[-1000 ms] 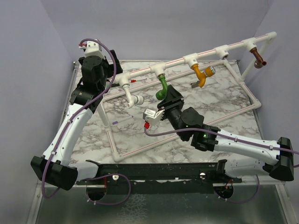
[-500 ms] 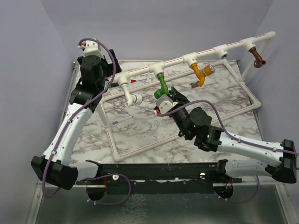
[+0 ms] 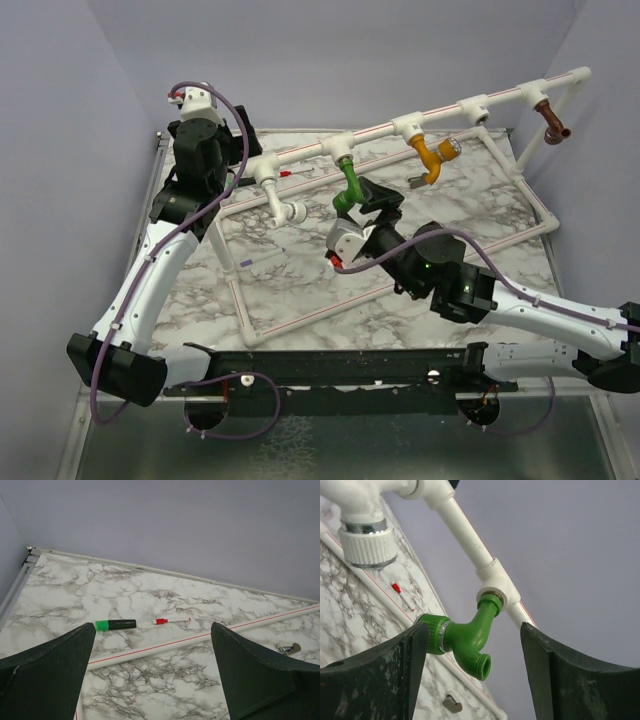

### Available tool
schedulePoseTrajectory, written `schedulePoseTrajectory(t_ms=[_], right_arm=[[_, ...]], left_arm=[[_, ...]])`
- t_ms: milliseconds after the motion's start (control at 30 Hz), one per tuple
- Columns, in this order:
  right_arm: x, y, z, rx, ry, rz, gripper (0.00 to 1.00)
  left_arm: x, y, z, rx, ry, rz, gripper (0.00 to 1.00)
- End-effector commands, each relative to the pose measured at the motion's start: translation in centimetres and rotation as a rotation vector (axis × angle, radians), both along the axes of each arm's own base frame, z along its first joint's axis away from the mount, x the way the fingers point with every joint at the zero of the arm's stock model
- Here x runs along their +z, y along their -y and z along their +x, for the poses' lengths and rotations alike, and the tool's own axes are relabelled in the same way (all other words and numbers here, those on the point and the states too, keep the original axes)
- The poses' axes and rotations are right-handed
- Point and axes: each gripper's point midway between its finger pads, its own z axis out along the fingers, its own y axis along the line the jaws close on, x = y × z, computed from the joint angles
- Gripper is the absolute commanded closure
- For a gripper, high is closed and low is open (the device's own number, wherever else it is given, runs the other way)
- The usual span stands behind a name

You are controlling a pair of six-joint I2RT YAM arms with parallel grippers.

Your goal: Install the water faucets

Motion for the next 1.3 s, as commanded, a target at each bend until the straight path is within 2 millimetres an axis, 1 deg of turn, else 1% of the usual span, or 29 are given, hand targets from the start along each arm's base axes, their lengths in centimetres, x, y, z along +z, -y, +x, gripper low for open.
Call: schedulePoseTrajectory(t_ms=[0, 133, 200, 367, 600, 733, 833, 1067, 1200, 1267], right_arm=[[-3.4, -0.8, -0.8, 0.081, -0.012, -0.358, 0.21], [-4.7, 0.5, 0.1, 0.003, 0.045, -0.586, 0.20], [-4.7, 1.1, 0.3, -0.019, 0.111, -0.676, 0.20], [-4.4, 1.9, 0.1, -0.020, 0.190, -0.806, 0.20], [-4.2, 2.0, 1.0, -0.096, 0.298, -0.975, 0.20], [-3.9, 1.5, 1.6, -0.139, 0.322, -1.027, 0.22], [-4.3, 1.0, 1.9, -0.144, 0.329, -1.059, 0.23], [-4.0, 0.2, 2.3, -0.161, 0.345, -1.073, 0.27], [-4.6, -0.3, 2.4, -0.149, 0.341, -1.089, 0.30], [-4.5, -0.5, 2.5, -0.151, 0.344, -1.083, 0.34]], left_arm=[[-8.4, 1.7, -1.9, -0.105, -0.282, 0.075, 0.01], [-8.5, 1.7, -1.9, -0.106, -0.284, 0.074, 0.01], [-8.5, 1.7, -1.9, -0.105, -0.284, 0.074, 0.01], [-8.5, 1.7, -1.9, -0.105, -0.285, 0.074, 0.01], [-8.6, 1.7, -1.8, -0.107, -0.288, 0.072, 0.01], [-8.6, 1.7, -1.8, -0.106, -0.287, 0.072, 0.01], [-8.7, 1.7, -1.8, -0.107, -0.289, 0.072, 0.01], [-8.7, 1.8, -1.8, -0.110, -0.290, 0.070, 0.01], [-8.7, 1.8, -1.8, -0.111, -0.291, 0.070, 0.01], [-8.7, 1.8, -1.8, -0.110, -0.290, 0.070, 0.01]])
